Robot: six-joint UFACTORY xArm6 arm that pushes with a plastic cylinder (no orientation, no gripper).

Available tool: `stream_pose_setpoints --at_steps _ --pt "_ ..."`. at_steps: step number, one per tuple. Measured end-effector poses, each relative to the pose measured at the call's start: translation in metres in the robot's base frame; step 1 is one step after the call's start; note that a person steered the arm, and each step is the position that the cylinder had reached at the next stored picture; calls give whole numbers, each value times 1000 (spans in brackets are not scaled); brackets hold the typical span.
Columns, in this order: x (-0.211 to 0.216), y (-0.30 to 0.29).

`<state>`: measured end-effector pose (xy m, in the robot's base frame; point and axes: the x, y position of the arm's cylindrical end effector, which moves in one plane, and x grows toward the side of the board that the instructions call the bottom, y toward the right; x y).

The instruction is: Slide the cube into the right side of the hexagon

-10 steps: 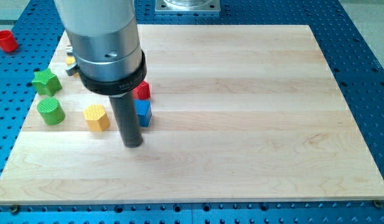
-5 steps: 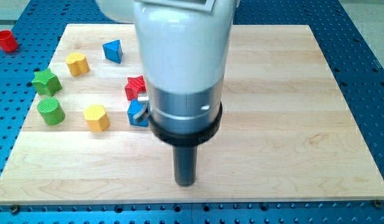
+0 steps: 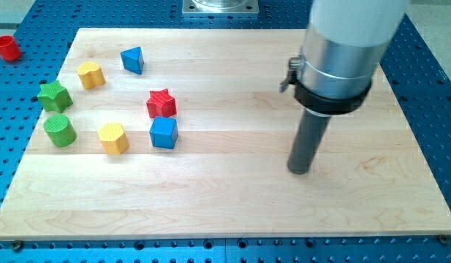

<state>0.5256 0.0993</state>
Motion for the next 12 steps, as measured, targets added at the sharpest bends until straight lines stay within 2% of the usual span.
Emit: stream_pose_setpoints --at_steps 2,3,6,10,11,12 --pt "-37 -105" --pt "-37 -154" --pt "-56 -163" --pt "-57 -206" --pt "-43 -204" --pt "3 -204"
